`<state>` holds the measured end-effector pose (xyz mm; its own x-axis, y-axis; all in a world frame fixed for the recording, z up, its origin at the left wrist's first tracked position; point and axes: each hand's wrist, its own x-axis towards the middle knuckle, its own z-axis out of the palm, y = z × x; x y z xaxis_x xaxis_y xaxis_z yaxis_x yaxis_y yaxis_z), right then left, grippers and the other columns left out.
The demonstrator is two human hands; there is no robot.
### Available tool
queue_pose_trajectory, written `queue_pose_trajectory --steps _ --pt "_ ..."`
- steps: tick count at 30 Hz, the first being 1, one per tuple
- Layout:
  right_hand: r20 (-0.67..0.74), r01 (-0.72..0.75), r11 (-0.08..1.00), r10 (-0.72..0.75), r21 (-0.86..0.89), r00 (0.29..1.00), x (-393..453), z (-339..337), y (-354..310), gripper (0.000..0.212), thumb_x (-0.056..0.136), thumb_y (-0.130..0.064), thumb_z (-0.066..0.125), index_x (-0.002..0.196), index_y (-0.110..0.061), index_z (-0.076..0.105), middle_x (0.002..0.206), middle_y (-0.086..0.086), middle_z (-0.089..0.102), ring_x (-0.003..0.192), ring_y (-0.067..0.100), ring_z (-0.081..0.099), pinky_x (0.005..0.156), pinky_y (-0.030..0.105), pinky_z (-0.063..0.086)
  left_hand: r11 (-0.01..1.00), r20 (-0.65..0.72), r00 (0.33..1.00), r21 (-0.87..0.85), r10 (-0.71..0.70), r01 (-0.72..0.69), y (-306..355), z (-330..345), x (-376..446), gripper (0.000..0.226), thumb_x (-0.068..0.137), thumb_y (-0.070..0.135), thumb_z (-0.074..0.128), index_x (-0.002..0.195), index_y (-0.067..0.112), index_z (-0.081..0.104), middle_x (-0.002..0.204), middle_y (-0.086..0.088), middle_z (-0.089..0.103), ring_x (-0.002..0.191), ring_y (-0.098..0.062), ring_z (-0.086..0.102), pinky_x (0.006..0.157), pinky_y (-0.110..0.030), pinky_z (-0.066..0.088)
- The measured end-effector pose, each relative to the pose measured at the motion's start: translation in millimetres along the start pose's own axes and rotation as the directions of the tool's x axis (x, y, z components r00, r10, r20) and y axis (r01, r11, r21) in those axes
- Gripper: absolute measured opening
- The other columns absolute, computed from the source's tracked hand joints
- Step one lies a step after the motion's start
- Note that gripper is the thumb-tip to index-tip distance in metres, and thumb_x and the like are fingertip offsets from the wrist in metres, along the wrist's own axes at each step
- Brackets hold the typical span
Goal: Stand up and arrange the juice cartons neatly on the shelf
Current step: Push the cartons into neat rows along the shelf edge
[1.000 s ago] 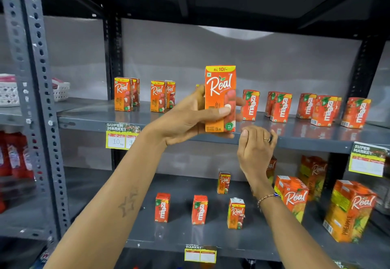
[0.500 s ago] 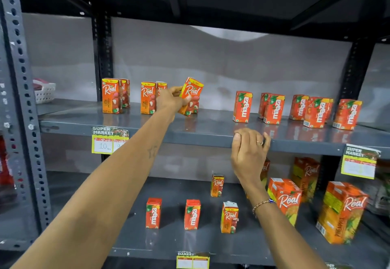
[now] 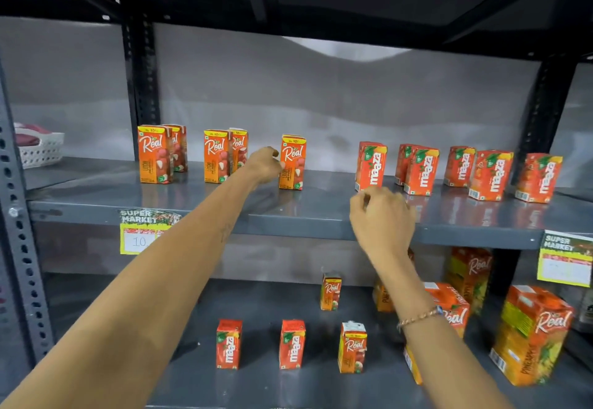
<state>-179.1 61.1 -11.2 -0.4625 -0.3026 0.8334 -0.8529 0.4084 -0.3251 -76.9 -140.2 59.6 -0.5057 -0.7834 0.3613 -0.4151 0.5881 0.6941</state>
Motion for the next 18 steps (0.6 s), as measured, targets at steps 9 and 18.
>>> queue_pose_trajectory --steps 9,18 --pt "0.639 -0.379 0.882 0.125 0.279 0.759 83 48 -81 0.091 0.068 -0.053 0.075 0.128 -0.001 0.030 0.123 0.012 0.056 0.113 0.028 0.055 0.084 0.033 0.044 0.975 -0.638 0.770 0.161 -0.018 0.157 -37 -36 -32 0.083 0.080 0.015 0.069 0.144 0.000 0.019 0.148 -0.021 0.023 0.136 -0.037 0.023 0.108 -0.047 0.026" --pt "0.547 -0.391 0.897 0.225 0.207 0.806 77 90 -94 0.080 0.069 -0.033 0.081 0.125 -0.005 0.031 0.128 0.013 0.053 0.118 0.030 0.052 0.091 0.034 0.044 0.963 -0.388 0.887 -0.003 -0.250 0.270 -53 -40 -24 0.067 0.086 0.015 0.064 0.138 0.001 0.024 0.136 -0.022 0.045 0.126 -0.037 0.045 0.101 -0.043 0.039"
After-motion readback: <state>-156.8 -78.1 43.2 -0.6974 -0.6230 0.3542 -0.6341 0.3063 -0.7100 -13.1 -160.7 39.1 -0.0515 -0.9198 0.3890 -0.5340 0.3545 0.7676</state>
